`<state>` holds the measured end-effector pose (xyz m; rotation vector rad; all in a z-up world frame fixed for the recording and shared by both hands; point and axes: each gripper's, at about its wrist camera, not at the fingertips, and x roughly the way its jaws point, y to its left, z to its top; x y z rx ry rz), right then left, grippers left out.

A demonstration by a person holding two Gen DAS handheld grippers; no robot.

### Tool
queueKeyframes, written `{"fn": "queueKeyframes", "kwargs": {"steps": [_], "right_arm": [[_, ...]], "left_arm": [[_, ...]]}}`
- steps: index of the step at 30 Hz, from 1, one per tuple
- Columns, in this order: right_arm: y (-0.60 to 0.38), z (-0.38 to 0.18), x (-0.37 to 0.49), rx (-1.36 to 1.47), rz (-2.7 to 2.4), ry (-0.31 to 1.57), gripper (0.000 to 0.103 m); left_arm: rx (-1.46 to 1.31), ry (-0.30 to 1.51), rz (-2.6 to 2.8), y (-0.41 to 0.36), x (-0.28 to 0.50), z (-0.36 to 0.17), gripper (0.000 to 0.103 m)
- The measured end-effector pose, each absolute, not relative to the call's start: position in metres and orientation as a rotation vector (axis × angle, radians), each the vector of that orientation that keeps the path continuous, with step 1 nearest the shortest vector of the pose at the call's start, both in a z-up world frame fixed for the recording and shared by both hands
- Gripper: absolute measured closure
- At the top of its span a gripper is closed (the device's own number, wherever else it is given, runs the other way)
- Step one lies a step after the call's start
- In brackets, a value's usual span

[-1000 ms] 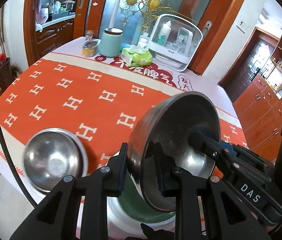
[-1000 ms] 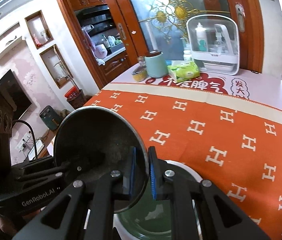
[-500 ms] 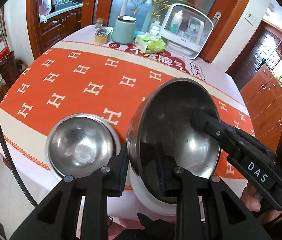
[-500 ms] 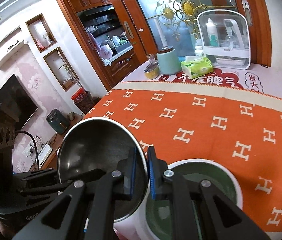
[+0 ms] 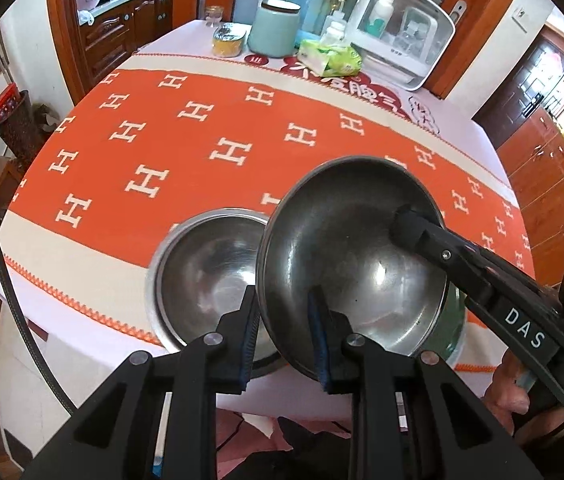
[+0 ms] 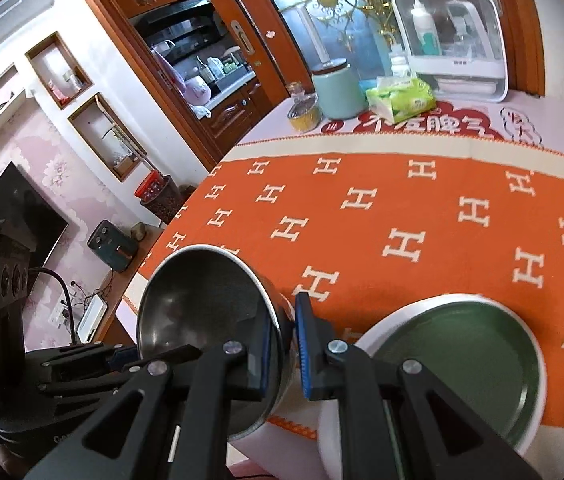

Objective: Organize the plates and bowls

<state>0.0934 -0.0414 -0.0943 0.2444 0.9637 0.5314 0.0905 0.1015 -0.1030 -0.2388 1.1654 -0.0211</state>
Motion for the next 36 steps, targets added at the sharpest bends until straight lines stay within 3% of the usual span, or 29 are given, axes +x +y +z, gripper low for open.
{"fn": "queueKeyframes", "kwargs": {"steps": [23, 36], "right_arm": [[0.012, -0.150, 0.083, 0.435, 0.351, 1.106, 0.090], [0.006, -0.156, 0.074, 0.514, 0.224, 1.094, 0.081]], "left_arm": [[-0.047, 1.330, -0.146, 0.167, 0.112, -0.140, 0.080], [-0.007, 1.331, -0.216, 0.180, 0.116, -0.144, 0.080]]}}
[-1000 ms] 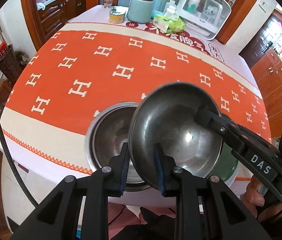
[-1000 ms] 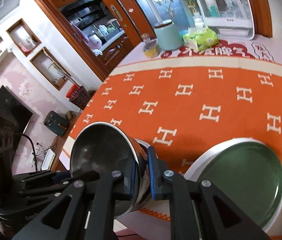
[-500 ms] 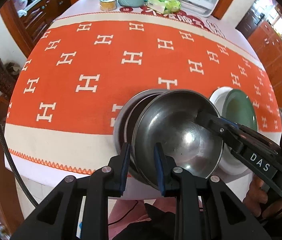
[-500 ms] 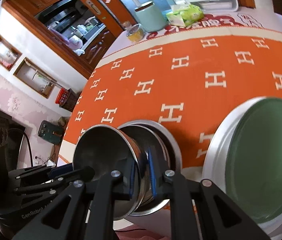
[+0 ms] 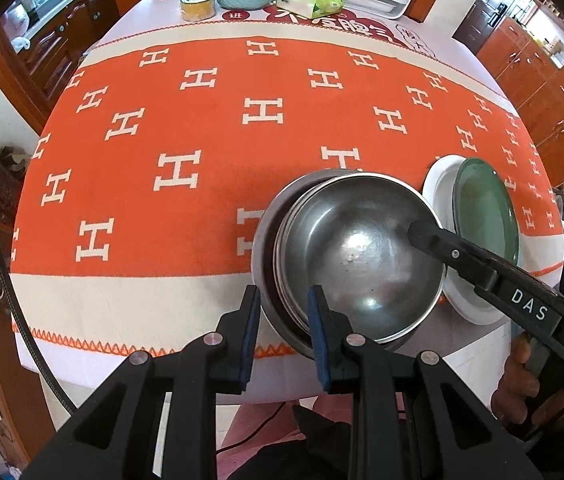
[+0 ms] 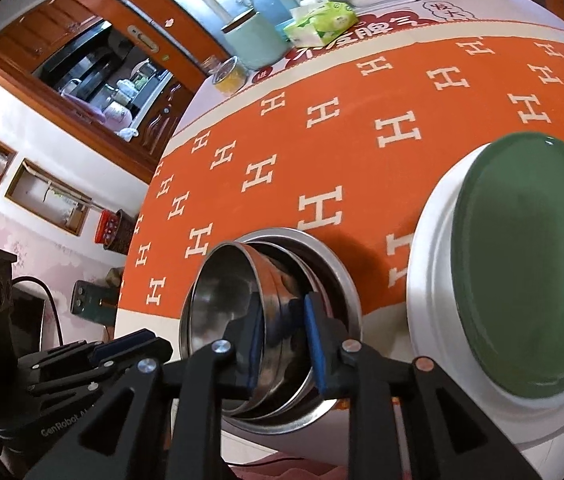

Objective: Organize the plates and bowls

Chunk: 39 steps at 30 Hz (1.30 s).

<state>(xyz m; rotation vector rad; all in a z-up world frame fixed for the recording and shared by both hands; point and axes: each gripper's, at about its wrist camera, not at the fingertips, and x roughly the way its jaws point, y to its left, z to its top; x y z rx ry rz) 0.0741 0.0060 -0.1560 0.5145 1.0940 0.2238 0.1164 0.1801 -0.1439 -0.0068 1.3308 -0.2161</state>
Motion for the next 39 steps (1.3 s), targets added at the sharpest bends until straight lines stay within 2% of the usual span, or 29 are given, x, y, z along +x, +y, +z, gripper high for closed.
{"fn": "queueKeyframes", "kwargs": {"steps": [10, 13, 15, 17, 20, 22, 23, 27, 39], "right_arm": [[-0.011, -0.150, 0.063, 0.588, 0.190, 1.041, 0.081], [-0.017, -0.150, 0.060, 0.609, 0.172, 1.040, 0.080], [-0.020, -0.151, 0.059, 0.616, 0.159, 1.044, 0.073], [-0.023, -0.152, 0.058, 0.625, 0.154, 1.049, 0.056], [-0.027, -0.154, 0.059, 0.640, 0.158, 1.069, 0.051], [-0.028, -0.157, 0.060, 0.646, 0.166, 1.091, 0.048], [-0.028, -0.159, 0.061, 0.649, 0.172, 1.106, 0.047], [-0.029, -0.166, 0.062, 0.676, 0.198, 1.149, 0.047], [-0.016, -0.189, 0.063, 0.728, 0.261, 1.273, 0.047]], "left_arm": [[-0.006, 1.297, -0.247, 0.182, 0.117, -0.138, 0.080], [-0.009, 1.296, -0.251, 0.181, 0.118, -0.139, 0.075], [-0.012, 1.298, -0.251, 0.181, 0.118, -0.140, 0.074], [-0.013, 1.301, -0.249, 0.179, 0.120, -0.141, 0.070], [-0.018, 1.308, -0.239, 0.179, 0.121, -0.143, 0.065], [-0.023, 1.314, -0.228, 0.180, 0.123, -0.146, 0.054], [-0.028, 1.317, -0.223, 0.181, 0.123, -0.147, 0.053], [-0.019, 1.348, -0.197, 0.181, 0.127, -0.157, 0.045], [-0.002, 1.397, -0.180, 0.181, 0.132, -0.181, 0.041]]}}
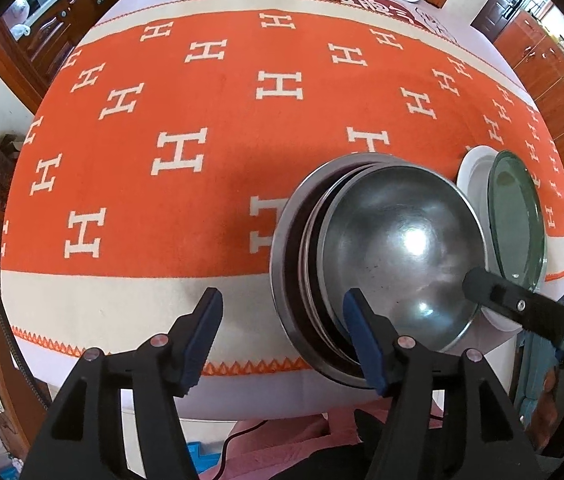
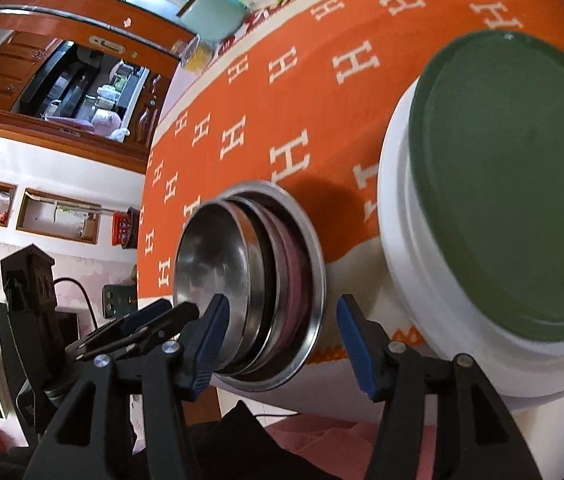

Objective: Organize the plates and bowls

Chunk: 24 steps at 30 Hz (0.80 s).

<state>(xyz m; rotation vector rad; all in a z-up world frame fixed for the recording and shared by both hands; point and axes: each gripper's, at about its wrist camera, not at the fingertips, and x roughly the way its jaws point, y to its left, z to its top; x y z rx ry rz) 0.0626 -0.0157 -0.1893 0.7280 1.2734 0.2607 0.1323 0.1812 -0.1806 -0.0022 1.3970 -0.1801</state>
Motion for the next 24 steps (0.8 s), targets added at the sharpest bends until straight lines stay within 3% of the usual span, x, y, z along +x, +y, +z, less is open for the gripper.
{"fn": "queueKeyframes", "kwargs": {"steps": [24], "right_arm": [[-0.006, -0.216, 0.070, 0.781, 0.212, 1.360, 0.047]], "left_arm": [[0.008, 1.446, -0.342, 0.161, 0.152, -0.216, 0.041]]}}
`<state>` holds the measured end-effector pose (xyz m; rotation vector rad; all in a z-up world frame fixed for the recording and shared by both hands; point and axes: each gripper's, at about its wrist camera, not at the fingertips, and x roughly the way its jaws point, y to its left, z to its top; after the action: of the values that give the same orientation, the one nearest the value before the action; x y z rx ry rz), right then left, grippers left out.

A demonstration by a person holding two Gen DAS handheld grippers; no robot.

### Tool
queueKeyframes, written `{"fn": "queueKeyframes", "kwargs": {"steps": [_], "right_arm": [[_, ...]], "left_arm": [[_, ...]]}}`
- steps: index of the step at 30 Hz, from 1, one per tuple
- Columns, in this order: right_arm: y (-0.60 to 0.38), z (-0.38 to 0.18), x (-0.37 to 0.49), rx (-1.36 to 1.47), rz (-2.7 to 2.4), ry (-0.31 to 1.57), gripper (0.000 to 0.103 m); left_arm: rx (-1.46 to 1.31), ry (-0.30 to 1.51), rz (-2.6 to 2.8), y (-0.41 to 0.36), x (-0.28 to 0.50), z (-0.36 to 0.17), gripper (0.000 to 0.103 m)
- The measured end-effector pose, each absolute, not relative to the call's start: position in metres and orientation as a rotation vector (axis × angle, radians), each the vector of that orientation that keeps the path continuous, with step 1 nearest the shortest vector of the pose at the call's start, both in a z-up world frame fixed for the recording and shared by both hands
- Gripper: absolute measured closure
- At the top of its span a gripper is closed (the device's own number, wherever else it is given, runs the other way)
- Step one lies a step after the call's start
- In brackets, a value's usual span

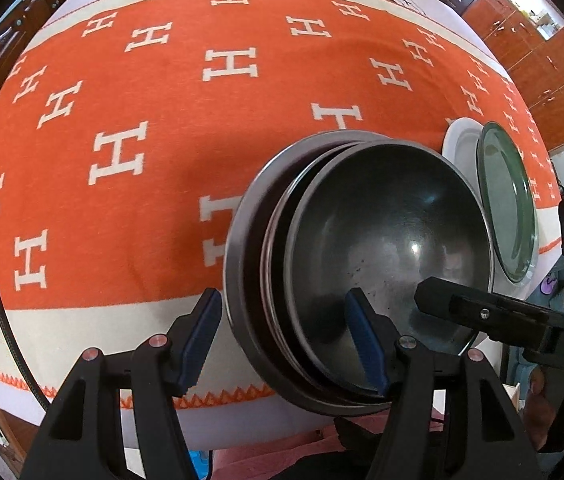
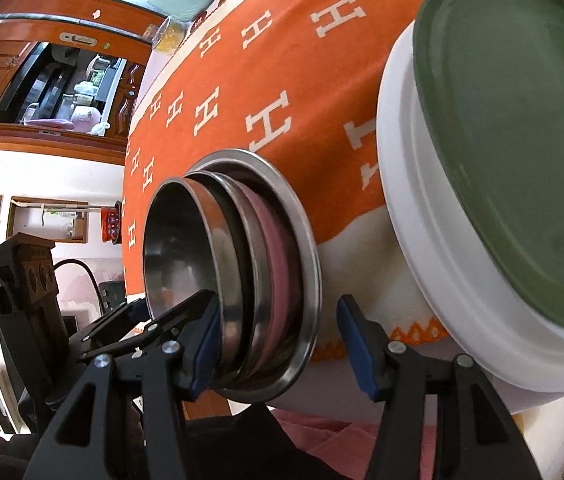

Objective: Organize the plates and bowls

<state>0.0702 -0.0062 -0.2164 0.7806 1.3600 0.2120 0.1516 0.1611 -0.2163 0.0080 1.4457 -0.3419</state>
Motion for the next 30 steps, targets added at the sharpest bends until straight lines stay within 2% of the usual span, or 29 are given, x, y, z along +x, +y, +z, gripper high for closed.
{"fn": "queueKeyframes", "kwargs": {"steps": [3, 6, 10, 30], "right_arm": [[-0.008, -0.220, 0.069, 0.803, 0.206, 1.355, 0.050], [-0.010, -0.221, 0.068, 0.826, 0.203, 1.337, 0.058], [-0.011, -0.221, 0.069, 0.828, 0.183, 1.338, 0.060], [-0.011, -0.201, 0.080, 0.740, 0.211, 1.311, 0.071]], "left_arm": [[0.006, 1.448, -0.359, 0.157, 0.156, -0.220, 0.041], [0.007, 1.449, -0.375, 0.156, 0.159, -0.221, 0.042], [0.002, 1.440, -0.401, 0.155, 0.161, -0.220, 0.051], [-0.017, 1.361, -0.359, 0.159, 0.161, -0.197, 0.055]]}}
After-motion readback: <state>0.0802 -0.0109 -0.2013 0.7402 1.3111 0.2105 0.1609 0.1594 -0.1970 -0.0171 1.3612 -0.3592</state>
